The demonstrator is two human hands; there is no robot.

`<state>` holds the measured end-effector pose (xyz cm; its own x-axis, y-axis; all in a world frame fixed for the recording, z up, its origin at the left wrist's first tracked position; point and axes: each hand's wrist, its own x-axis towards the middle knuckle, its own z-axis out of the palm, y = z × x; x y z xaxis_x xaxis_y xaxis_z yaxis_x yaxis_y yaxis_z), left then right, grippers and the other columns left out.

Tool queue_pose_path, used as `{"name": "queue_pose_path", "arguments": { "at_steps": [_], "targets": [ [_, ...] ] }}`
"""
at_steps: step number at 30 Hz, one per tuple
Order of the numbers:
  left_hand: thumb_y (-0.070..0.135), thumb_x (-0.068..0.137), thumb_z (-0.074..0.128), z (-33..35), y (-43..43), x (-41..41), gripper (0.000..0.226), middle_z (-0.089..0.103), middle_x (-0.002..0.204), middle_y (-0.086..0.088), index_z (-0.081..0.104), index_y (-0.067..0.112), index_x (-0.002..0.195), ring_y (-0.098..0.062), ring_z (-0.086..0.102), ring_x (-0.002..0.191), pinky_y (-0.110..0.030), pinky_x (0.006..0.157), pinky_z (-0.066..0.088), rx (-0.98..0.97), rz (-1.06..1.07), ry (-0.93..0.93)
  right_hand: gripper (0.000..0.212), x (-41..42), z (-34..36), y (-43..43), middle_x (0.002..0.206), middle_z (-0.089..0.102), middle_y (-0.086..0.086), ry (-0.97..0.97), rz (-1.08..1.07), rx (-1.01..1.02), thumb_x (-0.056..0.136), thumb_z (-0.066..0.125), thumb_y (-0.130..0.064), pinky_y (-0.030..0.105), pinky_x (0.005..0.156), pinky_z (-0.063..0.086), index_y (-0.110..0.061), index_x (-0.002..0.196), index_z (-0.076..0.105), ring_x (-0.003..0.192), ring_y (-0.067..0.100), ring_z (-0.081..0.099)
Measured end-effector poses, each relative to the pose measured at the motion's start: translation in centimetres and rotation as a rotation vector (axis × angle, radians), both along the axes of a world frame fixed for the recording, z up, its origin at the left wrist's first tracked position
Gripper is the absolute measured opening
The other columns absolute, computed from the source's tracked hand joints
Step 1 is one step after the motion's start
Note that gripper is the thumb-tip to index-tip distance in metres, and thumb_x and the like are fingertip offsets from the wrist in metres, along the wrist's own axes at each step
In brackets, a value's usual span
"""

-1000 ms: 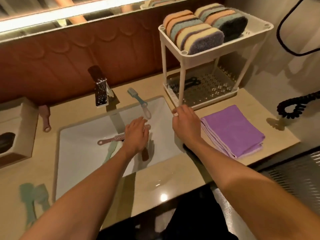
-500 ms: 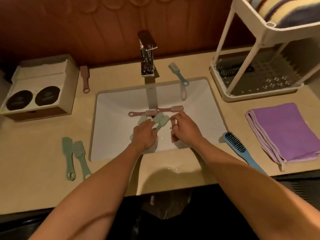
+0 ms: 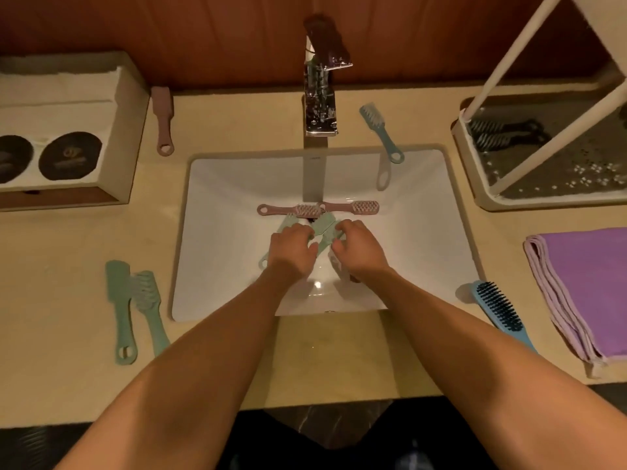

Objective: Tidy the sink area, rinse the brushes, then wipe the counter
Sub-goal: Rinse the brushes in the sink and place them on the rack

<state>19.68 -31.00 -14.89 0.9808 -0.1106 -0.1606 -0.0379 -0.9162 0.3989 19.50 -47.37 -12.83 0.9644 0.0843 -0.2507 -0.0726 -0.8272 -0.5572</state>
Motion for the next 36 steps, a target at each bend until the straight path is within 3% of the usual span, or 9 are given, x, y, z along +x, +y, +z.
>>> {"name": "queue_pose_path", "arguments": {
  "at_steps": [6, 10, 14, 18, 21, 24, 27, 31, 36],
  "targets": [
    [0.035, 0.094, 0.055, -0.8, -1.3, 2.5, 0.038, 0.063, 0.124, -0.007, 0.061, 0.017, 0.127, -0.029, 0.057, 0.114, -0.038, 0.096, 0.038, -0.060, 0.050, -0.028, 0.042, 2.1, -1.9, 1.7, 0.122, 0.058, 0.011, 0.187, -0.218, 0.068, 0.097, 0.052, -0.041, 0.038, 0.082, 0.049, -0.012, 0.128, 0.047, 0.103, 0.029, 0.061],
    [0.021, 0.074, 0.076, -1.8, -1.7, 3.7, 0.035, 0.067, 0.096, -0.011, 0.068, 0.007, 0.104, -0.032, 0.066, 0.088, -0.041, 0.072, 0.048, 0.056, 0.012, -0.148, 0.054, 2.6, -2.8, 2.6, 0.124, 0.059, 0.012, 0.131, -0.310, 0.042, 0.097, 0.056, -0.044, 0.043, 0.084, 0.053, -0.011, 0.136, 0.039, 0.104, 0.032, 0.063],
    [0.035, 0.094, 0.055, -2.6, -2.1, 4.4, 0.037, 0.057, 0.124, -0.006, 0.058, 0.014, 0.124, -0.025, 0.051, 0.117, -0.037, 0.083, 0.031, 0.142, 0.012, -0.053, 0.071, 3.4, -3.2, 3.2, 0.121, 0.062, 0.011, 0.139, -0.354, -0.026, 0.094, 0.059, -0.043, 0.046, 0.085, 0.054, -0.015, 0.149, 0.024, 0.102, 0.034, 0.066],
    [0.041, 0.102, 0.039, -2.6, -2.6, 4.0, 0.039, 0.053, 0.134, -0.010, 0.055, 0.015, 0.126, -0.028, 0.046, 0.125, -0.040, 0.091, 0.030, 0.196, 0.033, -0.065, 0.065, 4.2, -3.0, 3.2, 0.122, 0.060, 0.012, 0.116, -0.383, -0.084, 0.096, 0.059, -0.041, 0.038, 0.077, 0.049, -0.012, 0.146, 0.029, 0.102, 0.034, 0.065],
    [0.033, 0.102, 0.040, -2.2, -3.1, 3.2, 0.034, 0.052, 0.134, -0.009, 0.059, 0.017, 0.124, -0.028, 0.043, 0.125, -0.043, 0.096, 0.031, 0.222, -0.004, -0.060, 0.059, 4.2, -2.8, 3.2, 0.134, 0.050, 0.016, 0.122, -0.372, -0.150, 0.099, 0.058, -0.037, 0.034, 0.074, 0.042, -0.010, 0.146, 0.034, 0.107, 0.035, 0.063],
    [0.023, 0.096, 0.041, -1.6, -3.3, 3.4, 0.033, 0.054, 0.129, -0.003, 0.060, 0.022, 0.124, -0.026, 0.043, 0.121, -0.042, 0.100, 0.032, 0.251, -0.052, -0.016, 0.049, 4.3, -2.6, 3.8, 0.128, 0.052, 0.017, 0.152, -0.388, -0.112, 0.098, 0.060, -0.026, 0.034, 0.074, 0.047, -0.009, 0.138, 0.040, 0.106, 0.034, 0.063],
    [0.014, 0.090, 0.050, -1.6, -3.2, 3.2, 0.038, 0.061, 0.126, -0.006, 0.058, 0.017, 0.127, -0.031, 0.052, 0.119, -0.043, 0.094, 0.036, 0.073, 0.010, -0.022, 0.040, 4.0, -2.4, 4.1, 0.122, 0.056, 0.016, 0.107, -0.426, -0.024, 0.093, 0.061, -0.022, 0.038, 0.081, 0.048, -0.008, 0.127, 0.047, 0.107, 0.035, 0.058],
    [0.019, 0.089, 0.055, -0.5, -2.7, 2.2, 0.008, 0.063, 0.094, -0.007, 0.051, 0.018, 0.096, -0.032, 0.059, 0.083, -0.044, 0.072, 0.048, -0.359, 0.252, 0.033, 0.041, 3.2, -1.5, 3.6, 0.120, 0.056, 0.011, 0.061, -0.428, 0.110, 0.083, 0.066, -0.021, 0.046, 0.090, 0.049, -0.012, 0.120, 0.050, 0.105, 0.032, 0.054],
    [0.026, 0.091, 0.062, 1.8, -2.2, 0.5, 0.020, 0.059, 0.088, -0.001, 0.042, 0.025, 0.094, -0.026, 0.058, 0.079, -0.042, 0.071, 0.053, -0.445, 0.216, -0.016, 0.027, 2.0, 0.8, 3.2, 0.125, 0.045, 0.005, -0.002, -0.377, 0.220, 0.096, 0.060, -0.013, 0.043, 0.091, 0.056, -0.017, 0.120, 0.047, 0.101, 0.025, 0.061]
  ]
}}
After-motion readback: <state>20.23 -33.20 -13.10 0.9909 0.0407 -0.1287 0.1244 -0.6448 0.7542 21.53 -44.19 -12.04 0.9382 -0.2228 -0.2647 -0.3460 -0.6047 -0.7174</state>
